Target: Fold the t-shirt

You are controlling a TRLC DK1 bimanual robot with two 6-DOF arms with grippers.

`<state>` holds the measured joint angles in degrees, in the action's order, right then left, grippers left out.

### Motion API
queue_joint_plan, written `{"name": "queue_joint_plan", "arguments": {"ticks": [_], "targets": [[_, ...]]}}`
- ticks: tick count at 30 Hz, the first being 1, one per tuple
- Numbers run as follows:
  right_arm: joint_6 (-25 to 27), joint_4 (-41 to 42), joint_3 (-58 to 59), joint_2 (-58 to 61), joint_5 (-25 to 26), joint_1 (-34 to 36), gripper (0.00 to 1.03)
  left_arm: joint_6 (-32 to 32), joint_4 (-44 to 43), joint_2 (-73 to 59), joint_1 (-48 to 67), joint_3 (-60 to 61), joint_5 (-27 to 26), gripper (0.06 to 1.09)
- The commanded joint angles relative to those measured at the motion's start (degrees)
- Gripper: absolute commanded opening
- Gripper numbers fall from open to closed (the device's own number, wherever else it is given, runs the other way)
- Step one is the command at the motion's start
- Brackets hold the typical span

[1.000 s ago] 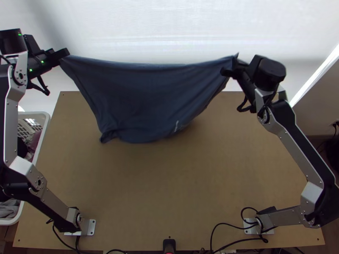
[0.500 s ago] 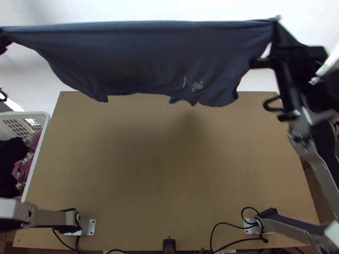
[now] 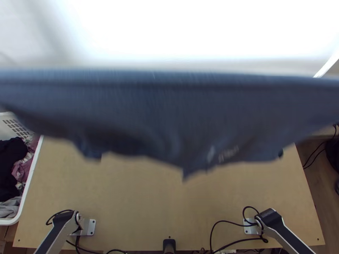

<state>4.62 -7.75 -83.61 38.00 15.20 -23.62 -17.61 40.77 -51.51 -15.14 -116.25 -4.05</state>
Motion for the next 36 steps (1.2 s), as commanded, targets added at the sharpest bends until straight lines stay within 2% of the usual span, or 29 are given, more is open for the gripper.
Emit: {"name": "queue_joint_plan", "arguments": {"ticks": [1, 5, 8, 14, 21, 25, 28, 31, 34, 36], "targets": [[1.0, -2.3, -0.6, -3.4, 2.6, 0.5, 0.03, -0.5, -0.2, 3.9, -0.4, 3.7, 1.8, 0.1], [-0.8, -7.5, 0.0, -5.7, 2.5, 0.5, 0.03, -0.7, 2.1, 7.2, -0.3, 7.4, 1.8, 0.1], [-2.5, -10.1, 4.7, -8.3, 2.4, 0.3, 0.03, -0.7, 3.5, 9.6, -0.1, 13.2, 1.9, 0.1], [-9.1, -11.9, 21.2, -13.6, 2.3, -2.0, 0.03, 0.5, 3.3, 15.5, 0.9, 32.8, 1.4, 0.1], [-17.8, -11.8, 40.5, -16.3, 2.0, -5.9, 0.03, 2.8, -0.8, 18.2, 1.6, 56.4, 1.2, 0.1], [-20.1, -5.9, 49.5, -14.1, 0.0, -5.6, 0.03, 4.9, -9.5, 17.1, 1.5, 67.4, 0.2, 0.1], [-21.5, 1.0, 54.5, -9.6, -2.6, -3.5, 0.03, 4.9, -14.0, 11.6, 1.3, 70.3, -0.9, 0.1], [-24.1, 7.4, 56.3, -0.7, -4.0, -1.0, 0.03, 4.8, -18.1, 4.7, 1.1, 70.8, -1.4, 0.1], [-25.8, 14.6, 56.0, 9.9, -8.3, 4.6, 0.03, 4.6, -22.9, -2.5, 1.3, 70.2, -1.5, 0.1], [-27.1, 17.9, 54.2, 17.5, -9.1, 6.1, 0.03, 4.3, -25.6, -7.9, 1.3, 68.7, -1.5, 0.1]]}}
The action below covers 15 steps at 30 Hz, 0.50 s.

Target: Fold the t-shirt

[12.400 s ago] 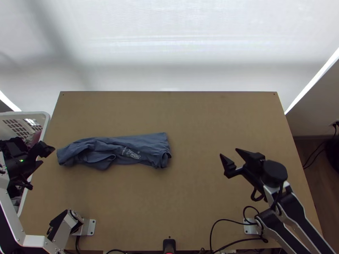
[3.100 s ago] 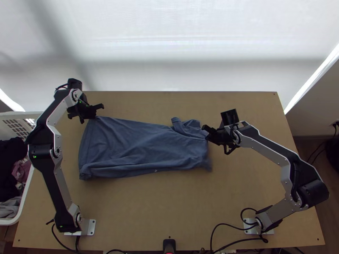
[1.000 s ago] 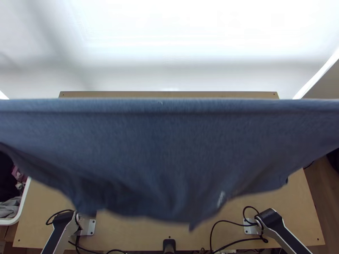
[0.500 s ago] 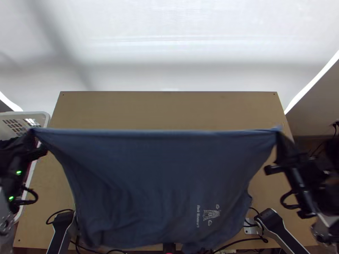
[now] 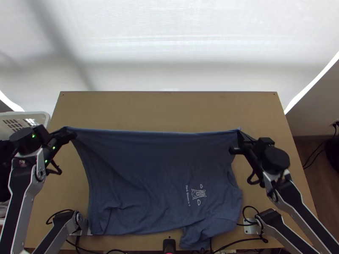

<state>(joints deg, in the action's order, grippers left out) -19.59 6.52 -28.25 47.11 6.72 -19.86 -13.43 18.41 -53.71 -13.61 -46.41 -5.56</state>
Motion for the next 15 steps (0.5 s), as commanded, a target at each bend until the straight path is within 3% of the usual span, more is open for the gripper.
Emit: {"name": "queue_joint_plan", "arguments": {"ticks": [1, 6, 15], "targets": [[-3.6, 4.0, -2.8, 11.9, -1.4, 3.3, 0.03, 0.1, -3.6, -9.1, -0.1, -2.5, 0.0, 0.1], [-9.7, 4.2, -12.5, 26.5, -4.1, 5.9, 0.03, -1.5, -5.1, -25.1, -0.1, -10.6, 0.1, 0.1], [-11.3, 4.5, -28.7, 45.1, -4.6, 9.4, 0.03, -3.0, -5.8, -48.2, 0.7, -29.3, 1.3, 0.1]]}}
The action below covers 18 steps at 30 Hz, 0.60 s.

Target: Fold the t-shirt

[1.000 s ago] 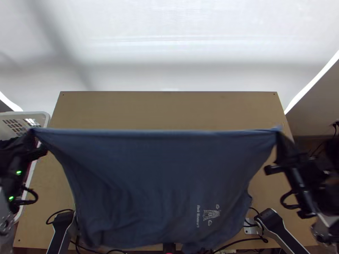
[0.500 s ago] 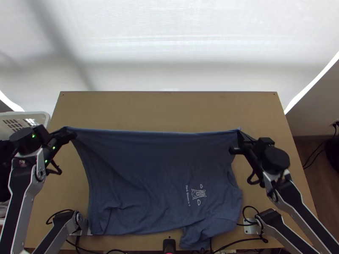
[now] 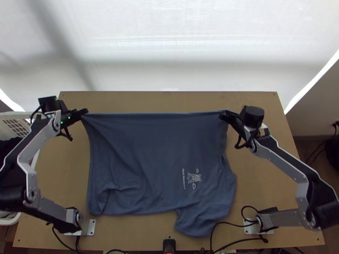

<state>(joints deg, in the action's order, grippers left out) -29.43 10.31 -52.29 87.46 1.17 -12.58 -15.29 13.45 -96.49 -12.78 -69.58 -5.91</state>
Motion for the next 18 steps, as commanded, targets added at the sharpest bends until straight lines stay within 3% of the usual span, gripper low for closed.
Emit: {"name": "queue_joint_plan", "arguments": {"ticks": [1, 8, 12, 13, 15, 16, 17, 18], "targets": [[-1.4, 0.8, -6.4, 6.5, 0.9, 2.5, 0.03, -1.1, -0.7, -7.5, -0.1, -8.5, 2.0, 0.1], [-1.5, -0.4, -19.1, 18.3, 0.5, 3.3, 0.03, -1.1, 3.3, -22.1, 0.7, -25.7, 2.9, 0.1], [-4.1, -2.2, -25.7, 23.7, 0.6, 3.2, 0.03, -1.8, 8.0, -27.3, 2.1, -33.6, 4.6, 0.1], [-4.2, -2.1, -26.4, 24.4, 0.6, 3.1, 0.03, -2.3, 8.7, -27.9, 2.8, -34.8, 6.4, 0.2], [-4.4, -1.7, -27.7, 25.3, 1.5, 2.9, 0.07, -1.9, 12.1, -28.4, 4.1, -36.8, 7.7, 0.76], [-4.4, -1.7, -28.1, 25.6, 2.3, 2.8, 0.2, -1.8, 13.8, -28.5, 4.6, -37.5, 8.1, 0.95], [-4.4, -1.4, -28.2, 25.5, 3.0, 2.7, 0.34, -1.9, 14.5, -28.2, 5.0, -37.8, 8.8, 1.04], [-4.4, -2.2, -28.6, 25.5, 3.2, 2.7, 0.48, -2.2, 15.0, -27.4, 5.0, -37.6, 9.0, 1.04]]}}
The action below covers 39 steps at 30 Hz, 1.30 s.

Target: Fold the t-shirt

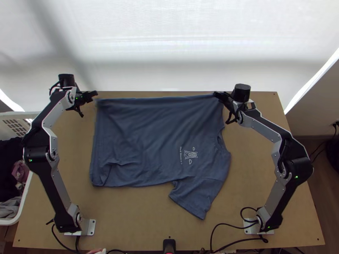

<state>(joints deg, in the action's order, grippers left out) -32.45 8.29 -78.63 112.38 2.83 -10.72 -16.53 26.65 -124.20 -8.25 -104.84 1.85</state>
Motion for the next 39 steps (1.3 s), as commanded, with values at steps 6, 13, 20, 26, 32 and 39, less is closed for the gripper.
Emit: {"name": "queue_joint_plan", "arguments": {"ticks": [6, 13, 20, 26, 32, 39], "targets": [[0.2, -1.9, -1.8, -5.4, 7.8, 0.5, 0.75, -1.5, 1.7, 7.5, -1.0, -2.0, 1.2, 1.04], [-3.1, -27.1, -5.3, -19.5, 5.6, -0.1, 0.77, 10.2, 3.6, 22.4, -0.9, 6.0, 2.1, 1.03], [-1.2, -41.0, 2.3, -31.9, 4.9, -1.5, 0.77, 34.5, 3.2, 42.7, 0.9, 27.6, 1.9, 0.98], [2.8, -41.4, 11.4, -41.0, 3.1, -1.4, 0.77, 58.6, 6.9, 61.8, 1.4, 47.0, -1.8, 0.98], [3.1, -42.1, 17.5, -46.0, -0.6, -1.4, 0.77, 77.2, 15.2, 75.6, 1.7, 57.3, -2.1, 0.98], [2.6, -42.0, 22.7, -50.0, -1.2, -1.6, 0.77, 91.3, 28.2, 86.9, 3.0, 62.4, -2.0, 0.98]]}}
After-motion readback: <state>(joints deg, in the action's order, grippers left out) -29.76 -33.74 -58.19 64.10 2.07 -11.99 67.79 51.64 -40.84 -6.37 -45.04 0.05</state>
